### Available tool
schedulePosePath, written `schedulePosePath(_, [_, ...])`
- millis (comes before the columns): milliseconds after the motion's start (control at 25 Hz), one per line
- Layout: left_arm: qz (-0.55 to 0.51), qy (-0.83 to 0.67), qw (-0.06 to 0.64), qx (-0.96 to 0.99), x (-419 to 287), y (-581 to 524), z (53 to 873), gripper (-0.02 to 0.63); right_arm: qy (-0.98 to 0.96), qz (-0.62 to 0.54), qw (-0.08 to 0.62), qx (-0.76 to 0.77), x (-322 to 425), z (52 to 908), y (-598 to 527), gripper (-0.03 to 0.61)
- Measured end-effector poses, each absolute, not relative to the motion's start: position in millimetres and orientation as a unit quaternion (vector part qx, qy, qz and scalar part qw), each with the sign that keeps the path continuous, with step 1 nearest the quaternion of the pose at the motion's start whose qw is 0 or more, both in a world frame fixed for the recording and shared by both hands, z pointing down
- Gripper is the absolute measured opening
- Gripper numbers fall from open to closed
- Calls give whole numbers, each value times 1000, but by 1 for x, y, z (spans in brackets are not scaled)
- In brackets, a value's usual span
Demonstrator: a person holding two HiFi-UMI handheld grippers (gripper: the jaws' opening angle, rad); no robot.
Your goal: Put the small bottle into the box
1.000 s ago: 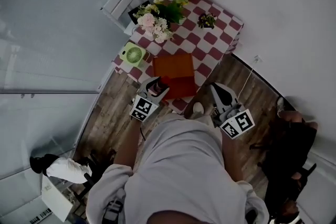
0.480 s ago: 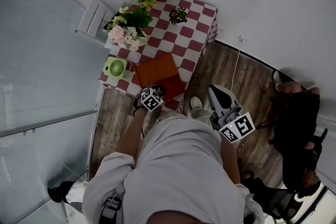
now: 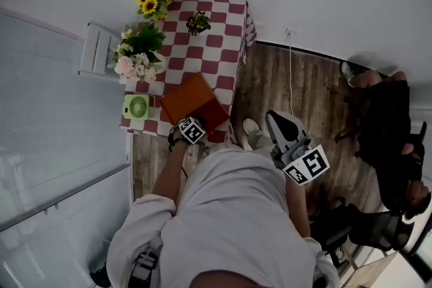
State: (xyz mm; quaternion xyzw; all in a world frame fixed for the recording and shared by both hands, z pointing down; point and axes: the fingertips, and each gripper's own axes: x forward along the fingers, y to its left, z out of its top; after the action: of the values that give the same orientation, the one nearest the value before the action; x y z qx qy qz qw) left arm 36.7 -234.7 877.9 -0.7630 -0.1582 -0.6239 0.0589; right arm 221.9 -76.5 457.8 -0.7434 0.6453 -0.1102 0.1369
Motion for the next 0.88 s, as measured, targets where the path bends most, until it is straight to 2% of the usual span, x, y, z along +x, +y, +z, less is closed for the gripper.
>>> schedulePosePath(600, [-641, -167, 71, -746, 34, -233, 892, 229, 629, -123, 131, -757, 230, 460, -74, 2])
schedulePosePath(720, [-639, -164, 56, -749, 36, -232, 884, 275, 636, -126, 134, -750, 230, 461, -80, 2])
schedulePosePath(880, [-624, -167, 48, -762, 39, -228, 877, 302, 646, -127, 136, -740, 228, 462, -84, 2])
